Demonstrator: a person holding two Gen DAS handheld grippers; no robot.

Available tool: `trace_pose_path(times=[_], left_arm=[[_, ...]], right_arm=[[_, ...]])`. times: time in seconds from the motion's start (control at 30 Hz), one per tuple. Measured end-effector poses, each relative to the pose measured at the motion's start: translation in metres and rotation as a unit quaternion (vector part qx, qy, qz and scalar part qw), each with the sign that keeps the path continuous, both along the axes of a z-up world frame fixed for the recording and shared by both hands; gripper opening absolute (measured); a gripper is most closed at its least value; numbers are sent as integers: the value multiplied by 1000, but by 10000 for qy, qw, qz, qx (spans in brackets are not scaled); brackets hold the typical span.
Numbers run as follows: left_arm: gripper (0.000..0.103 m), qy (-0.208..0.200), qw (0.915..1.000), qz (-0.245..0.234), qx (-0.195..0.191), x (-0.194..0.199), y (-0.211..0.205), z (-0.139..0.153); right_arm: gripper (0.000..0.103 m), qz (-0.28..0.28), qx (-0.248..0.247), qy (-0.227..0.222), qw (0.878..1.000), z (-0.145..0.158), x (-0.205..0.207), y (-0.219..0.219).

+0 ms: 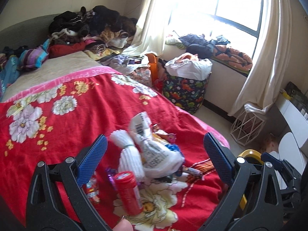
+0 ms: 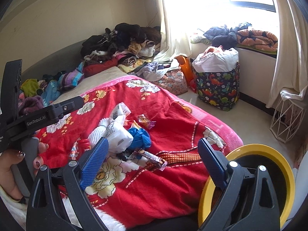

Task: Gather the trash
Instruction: 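Move both open tools back over the trash on the bedspread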

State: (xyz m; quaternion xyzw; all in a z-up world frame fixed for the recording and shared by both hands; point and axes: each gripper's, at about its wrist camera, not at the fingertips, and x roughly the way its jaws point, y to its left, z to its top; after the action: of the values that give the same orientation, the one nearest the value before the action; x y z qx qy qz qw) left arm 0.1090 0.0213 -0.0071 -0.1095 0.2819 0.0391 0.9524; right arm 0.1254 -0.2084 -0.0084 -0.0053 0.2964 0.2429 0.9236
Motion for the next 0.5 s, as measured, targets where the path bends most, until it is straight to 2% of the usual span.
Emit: trace_pose_path(times=[0.3, 0.5], left_arm=[[92, 329, 9992, 194, 102, -12, 26, -22], [92, 586, 9981, 206, -50, -15, 30, -40]], right_arm=[[91, 222, -97, 140, 9996, -10, 17, 20], [91, 259, -306, 367, 9985, -31, 34, 28]])
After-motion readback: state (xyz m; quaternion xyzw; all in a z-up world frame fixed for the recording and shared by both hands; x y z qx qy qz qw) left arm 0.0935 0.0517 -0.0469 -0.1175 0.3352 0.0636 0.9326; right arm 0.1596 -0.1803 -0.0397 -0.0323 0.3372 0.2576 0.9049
